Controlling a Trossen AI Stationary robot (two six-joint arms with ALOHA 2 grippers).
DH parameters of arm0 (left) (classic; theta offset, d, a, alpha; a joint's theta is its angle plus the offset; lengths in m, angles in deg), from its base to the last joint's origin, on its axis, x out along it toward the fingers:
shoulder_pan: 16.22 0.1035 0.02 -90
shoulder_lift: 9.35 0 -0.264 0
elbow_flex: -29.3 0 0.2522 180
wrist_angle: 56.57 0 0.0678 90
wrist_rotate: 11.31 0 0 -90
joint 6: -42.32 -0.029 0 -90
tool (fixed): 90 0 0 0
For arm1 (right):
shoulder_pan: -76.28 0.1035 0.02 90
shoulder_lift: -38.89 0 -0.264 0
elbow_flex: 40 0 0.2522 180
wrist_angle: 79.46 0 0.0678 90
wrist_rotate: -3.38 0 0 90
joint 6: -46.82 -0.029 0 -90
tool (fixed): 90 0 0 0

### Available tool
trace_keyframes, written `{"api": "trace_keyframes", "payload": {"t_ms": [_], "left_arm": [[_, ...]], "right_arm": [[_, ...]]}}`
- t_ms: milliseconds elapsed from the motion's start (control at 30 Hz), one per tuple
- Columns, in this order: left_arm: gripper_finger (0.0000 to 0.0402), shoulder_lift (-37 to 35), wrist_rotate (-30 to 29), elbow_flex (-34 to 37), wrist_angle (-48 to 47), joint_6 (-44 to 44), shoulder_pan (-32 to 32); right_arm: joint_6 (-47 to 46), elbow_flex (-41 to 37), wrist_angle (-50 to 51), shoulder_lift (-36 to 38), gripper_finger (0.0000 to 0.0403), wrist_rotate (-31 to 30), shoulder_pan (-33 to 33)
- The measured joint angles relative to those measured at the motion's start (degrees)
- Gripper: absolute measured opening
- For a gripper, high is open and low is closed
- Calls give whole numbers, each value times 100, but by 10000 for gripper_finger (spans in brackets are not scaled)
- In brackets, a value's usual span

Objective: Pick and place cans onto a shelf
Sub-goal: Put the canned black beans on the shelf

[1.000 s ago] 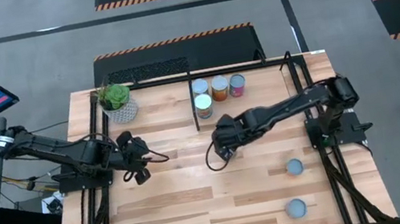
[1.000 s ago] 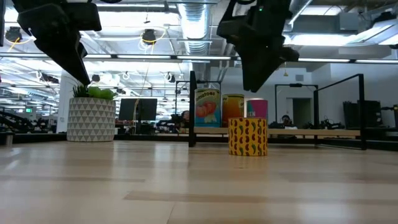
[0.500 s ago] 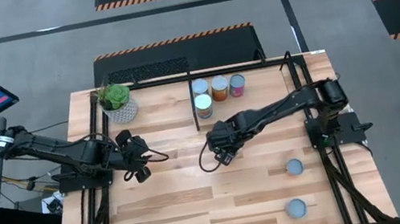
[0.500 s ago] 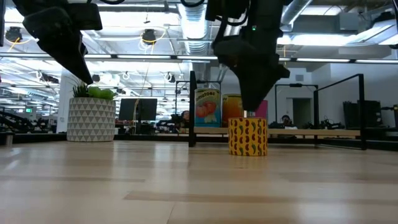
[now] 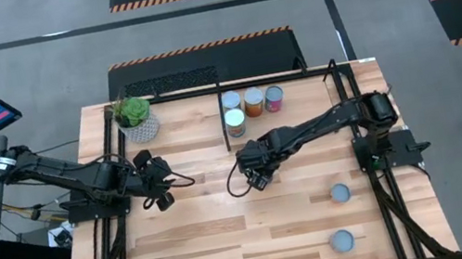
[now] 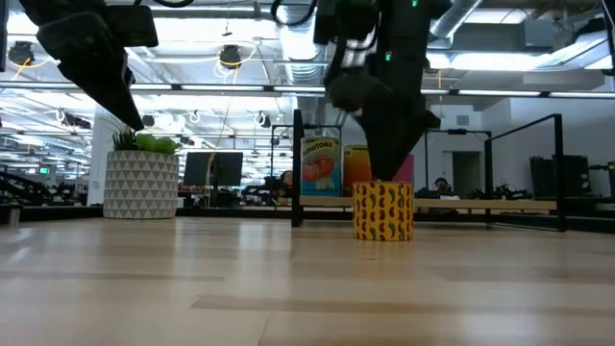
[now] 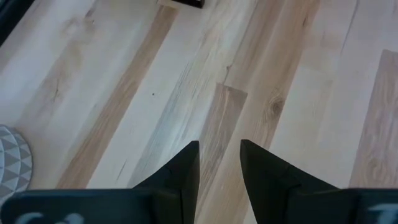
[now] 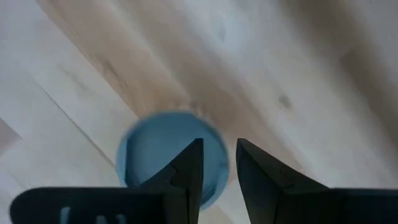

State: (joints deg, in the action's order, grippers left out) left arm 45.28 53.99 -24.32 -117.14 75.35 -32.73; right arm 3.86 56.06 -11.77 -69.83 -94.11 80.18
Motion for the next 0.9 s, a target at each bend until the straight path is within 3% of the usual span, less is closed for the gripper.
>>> {"api": "trace_keyframes", "payload": {"t_ms": [433,533,667,900], "left_arm": [[105,0,1,0,-26,-86,0],[105,0,-4,0,-27,-87,0],[105,0,-159,0,-24,-83,0],[105,0,-265,0,-22,-83,0]], "right_arm": [[252,17,-250,-446,115,340,7],[276,5,-360,-377,89,322,-4],[297,-5,-432,-300,18,309,-55],[315,431,524,-152,7,302,-34]]}}
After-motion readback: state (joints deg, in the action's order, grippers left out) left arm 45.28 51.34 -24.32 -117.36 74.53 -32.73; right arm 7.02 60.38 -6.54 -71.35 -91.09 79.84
